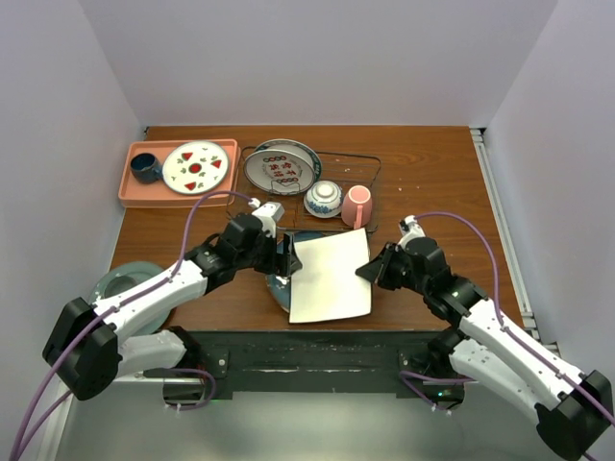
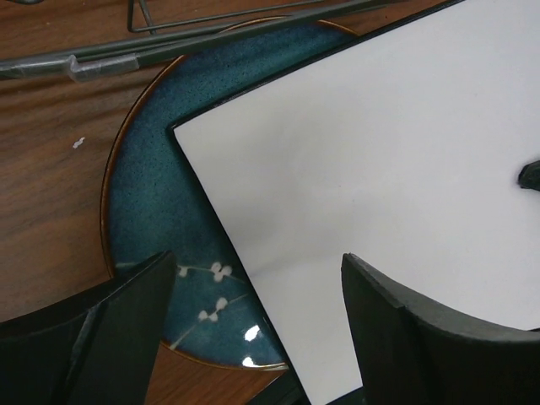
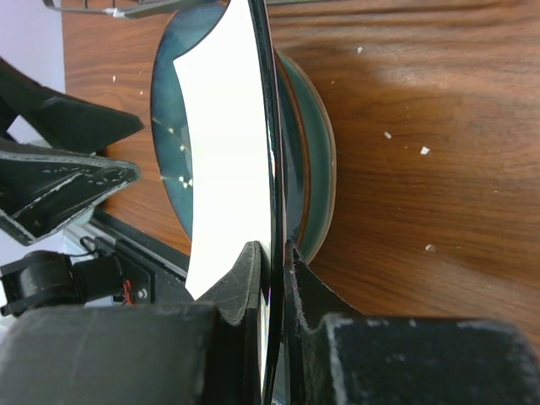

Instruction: Load the mixed dishes into the dish rack

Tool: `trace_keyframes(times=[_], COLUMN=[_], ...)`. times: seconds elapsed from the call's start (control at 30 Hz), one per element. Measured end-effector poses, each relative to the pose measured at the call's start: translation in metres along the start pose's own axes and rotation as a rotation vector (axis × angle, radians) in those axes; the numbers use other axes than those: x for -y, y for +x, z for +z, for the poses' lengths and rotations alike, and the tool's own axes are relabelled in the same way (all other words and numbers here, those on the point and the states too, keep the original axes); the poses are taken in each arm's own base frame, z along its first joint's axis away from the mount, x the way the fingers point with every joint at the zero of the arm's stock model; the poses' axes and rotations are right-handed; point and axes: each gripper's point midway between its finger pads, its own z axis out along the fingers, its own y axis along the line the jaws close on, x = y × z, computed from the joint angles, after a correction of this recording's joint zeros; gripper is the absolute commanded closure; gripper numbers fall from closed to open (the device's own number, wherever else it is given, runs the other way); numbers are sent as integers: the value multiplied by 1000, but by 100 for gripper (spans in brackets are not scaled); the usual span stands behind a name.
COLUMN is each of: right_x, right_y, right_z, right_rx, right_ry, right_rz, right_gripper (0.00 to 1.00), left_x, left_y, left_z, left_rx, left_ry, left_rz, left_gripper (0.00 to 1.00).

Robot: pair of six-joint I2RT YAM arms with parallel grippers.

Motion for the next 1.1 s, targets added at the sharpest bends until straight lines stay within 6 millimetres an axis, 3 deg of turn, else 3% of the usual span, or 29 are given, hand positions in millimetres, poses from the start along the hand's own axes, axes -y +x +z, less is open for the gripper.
trace_keyframes(times=[0.57,1.1], right_x=[0,-27], right_y=[-20,-59], right_z=[-22,-43], right_rx=[63,130], right_ry=[65,72], right_rz=[-60,-191], right_gripper=[100,100], left_x=[-4,-10], left_y=[2,-10], left_z=[-2,-15], left_rx=[-8,35], left_ry=[-22,-75], left_rz=[0,19], left_gripper=[15,15])
